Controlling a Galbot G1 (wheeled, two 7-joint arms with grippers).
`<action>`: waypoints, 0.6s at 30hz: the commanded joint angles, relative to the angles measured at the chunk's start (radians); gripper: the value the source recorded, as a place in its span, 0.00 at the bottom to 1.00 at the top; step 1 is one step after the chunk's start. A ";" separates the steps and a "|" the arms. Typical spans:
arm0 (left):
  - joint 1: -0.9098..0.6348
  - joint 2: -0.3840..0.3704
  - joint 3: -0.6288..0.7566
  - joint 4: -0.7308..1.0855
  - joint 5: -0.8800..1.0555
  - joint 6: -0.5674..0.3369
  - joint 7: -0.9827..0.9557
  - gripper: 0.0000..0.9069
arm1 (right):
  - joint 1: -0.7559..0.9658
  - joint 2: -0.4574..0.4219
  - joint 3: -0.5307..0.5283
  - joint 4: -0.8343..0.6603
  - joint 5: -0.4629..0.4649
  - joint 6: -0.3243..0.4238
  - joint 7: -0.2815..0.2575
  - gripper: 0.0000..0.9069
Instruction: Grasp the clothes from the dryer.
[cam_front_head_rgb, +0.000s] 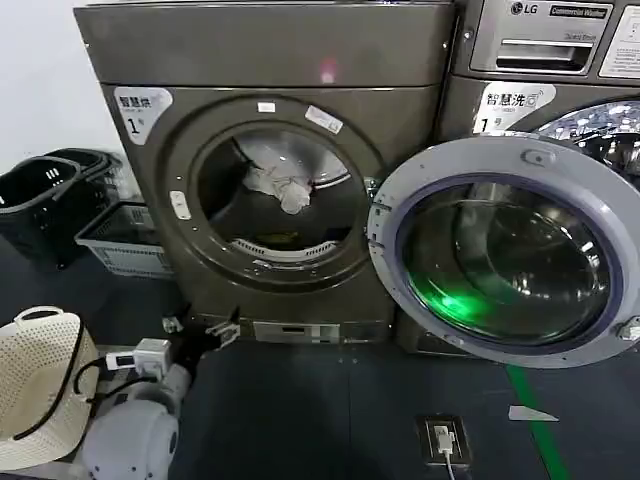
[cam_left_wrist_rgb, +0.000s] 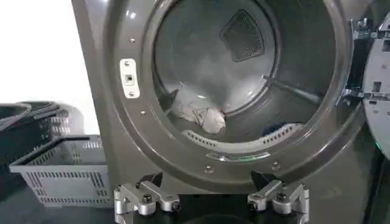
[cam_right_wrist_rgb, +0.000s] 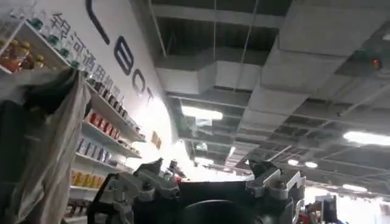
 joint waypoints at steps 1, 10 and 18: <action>-0.002 0.000 0.003 0.001 0.002 0.049 0.000 1.00 | 0.000 0.001 0.003 0.001 0.009 0.002 0.004 1.00; -0.007 -0.001 0.004 0.008 0.004 0.049 0.000 1.00 | 0.000 0.000 0.009 -0.004 0.009 0.003 0.004 1.00; -0.007 0.001 0.002 0.013 0.006 0.049 0.004 1.00 | 0.001 0.002 0.009 -0.005 0.010 0.003 0.002 1.00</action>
